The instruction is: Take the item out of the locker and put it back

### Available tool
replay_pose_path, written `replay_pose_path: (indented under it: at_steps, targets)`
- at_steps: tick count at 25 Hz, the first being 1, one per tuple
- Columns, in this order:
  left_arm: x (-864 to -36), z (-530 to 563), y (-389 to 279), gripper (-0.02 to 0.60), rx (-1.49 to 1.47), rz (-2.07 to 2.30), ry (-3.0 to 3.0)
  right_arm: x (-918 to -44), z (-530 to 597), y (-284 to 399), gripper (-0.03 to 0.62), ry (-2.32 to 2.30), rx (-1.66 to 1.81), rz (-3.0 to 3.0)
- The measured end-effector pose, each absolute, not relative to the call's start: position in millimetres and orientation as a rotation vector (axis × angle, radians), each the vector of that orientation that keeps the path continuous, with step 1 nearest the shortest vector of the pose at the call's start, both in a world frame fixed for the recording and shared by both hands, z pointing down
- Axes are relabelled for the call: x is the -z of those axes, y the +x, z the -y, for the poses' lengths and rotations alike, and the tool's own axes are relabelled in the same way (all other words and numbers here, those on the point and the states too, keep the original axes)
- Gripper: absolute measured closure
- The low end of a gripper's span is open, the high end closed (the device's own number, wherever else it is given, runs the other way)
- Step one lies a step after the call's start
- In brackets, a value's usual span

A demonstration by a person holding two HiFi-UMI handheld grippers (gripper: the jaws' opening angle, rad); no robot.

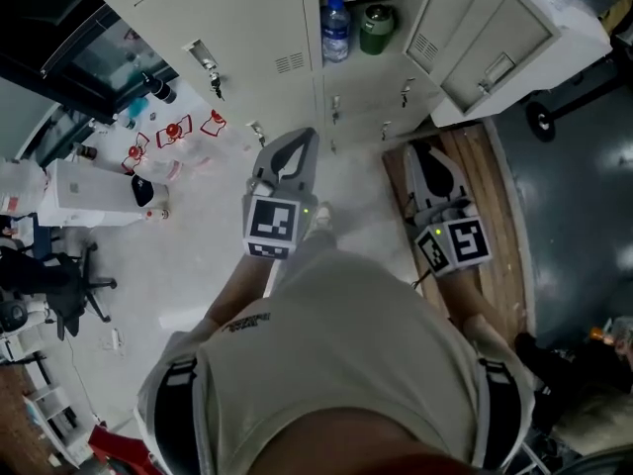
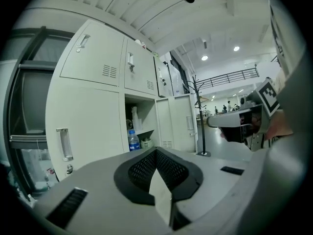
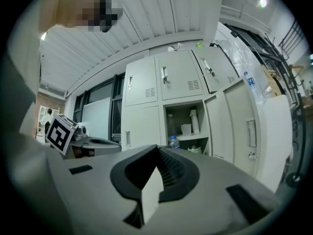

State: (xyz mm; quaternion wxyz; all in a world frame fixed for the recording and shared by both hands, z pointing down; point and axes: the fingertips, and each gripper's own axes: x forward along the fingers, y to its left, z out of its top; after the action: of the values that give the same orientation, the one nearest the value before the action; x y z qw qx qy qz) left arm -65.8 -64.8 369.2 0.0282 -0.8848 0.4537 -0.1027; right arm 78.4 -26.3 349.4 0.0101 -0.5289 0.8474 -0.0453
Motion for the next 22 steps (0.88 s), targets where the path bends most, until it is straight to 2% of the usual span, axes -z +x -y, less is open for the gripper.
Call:
replay_pose_path:
  at_steps: [11,22]
  targets:
    - [-351,164,-70,0.568,0.26,-1.271,-2.785,-331,128,66,0.591,-1.758,0.056,-2.578]
    - [-331,203,-63,0.568,0.189,-1.209,-2.797,-323,168,59,0.591,-1.789,0.012,-2.575]
